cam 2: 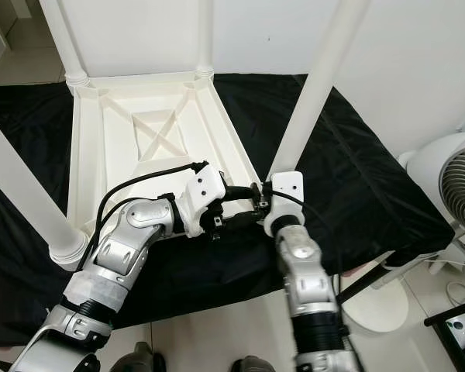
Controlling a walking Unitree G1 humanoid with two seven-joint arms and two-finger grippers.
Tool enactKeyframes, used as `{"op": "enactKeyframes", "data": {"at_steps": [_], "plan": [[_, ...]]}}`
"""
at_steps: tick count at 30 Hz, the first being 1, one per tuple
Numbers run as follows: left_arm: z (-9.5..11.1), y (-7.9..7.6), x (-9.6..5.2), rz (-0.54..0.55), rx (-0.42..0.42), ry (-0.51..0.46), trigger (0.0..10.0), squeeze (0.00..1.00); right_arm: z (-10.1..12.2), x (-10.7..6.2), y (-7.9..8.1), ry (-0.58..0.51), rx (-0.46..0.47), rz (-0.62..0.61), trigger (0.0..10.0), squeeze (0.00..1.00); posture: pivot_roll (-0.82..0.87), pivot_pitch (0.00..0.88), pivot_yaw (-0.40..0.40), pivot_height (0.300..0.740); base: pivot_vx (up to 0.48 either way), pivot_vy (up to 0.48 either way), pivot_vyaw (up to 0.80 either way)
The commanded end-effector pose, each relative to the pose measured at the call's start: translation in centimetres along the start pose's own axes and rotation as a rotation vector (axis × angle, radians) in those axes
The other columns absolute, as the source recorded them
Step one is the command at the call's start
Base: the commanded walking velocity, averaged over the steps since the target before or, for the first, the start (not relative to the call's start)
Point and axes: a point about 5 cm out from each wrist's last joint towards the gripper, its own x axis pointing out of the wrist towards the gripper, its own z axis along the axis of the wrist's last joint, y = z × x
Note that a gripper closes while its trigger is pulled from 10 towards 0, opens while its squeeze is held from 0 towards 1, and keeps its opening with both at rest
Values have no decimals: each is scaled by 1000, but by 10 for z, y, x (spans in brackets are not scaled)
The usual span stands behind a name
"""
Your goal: Building children table
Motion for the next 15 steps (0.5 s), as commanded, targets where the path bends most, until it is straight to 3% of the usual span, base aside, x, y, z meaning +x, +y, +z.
{"op": "enactKeyframes", "data": {"at_steps": [1,5,11,12,14,15], "plan": [[0,5,-2,110,5,11,10000,0,-2,-5,-4,19,66,-106,10000,0,16,20,-49,740,0,0,0],[-1,6,-4,125,2,14,10000,0,3,-9,10,-5,119,-106,10000,0,11,26,-44,740,0,0,0],[-1,6,-3,121,1,13,10000,0,6,-12,6,-11,96,-105,10000,0,11,26,-44,740,0,0,0],[-1,6,-3,120,0,13,10000,0,7,-12,5,-12,92,-117,10000,176,13,28,-44,740,0,0,0],[-1,6,-3,120,0,13,10000,0,7,-12,5,-12,92,-117,10000,176,13,28,-44,740,0,0,0],[-1,6,-4,121,-2,15,10000,0,10,-13,3,-33,89,-110,10000,1000,13,29,-45,740,0,0,0]]}}
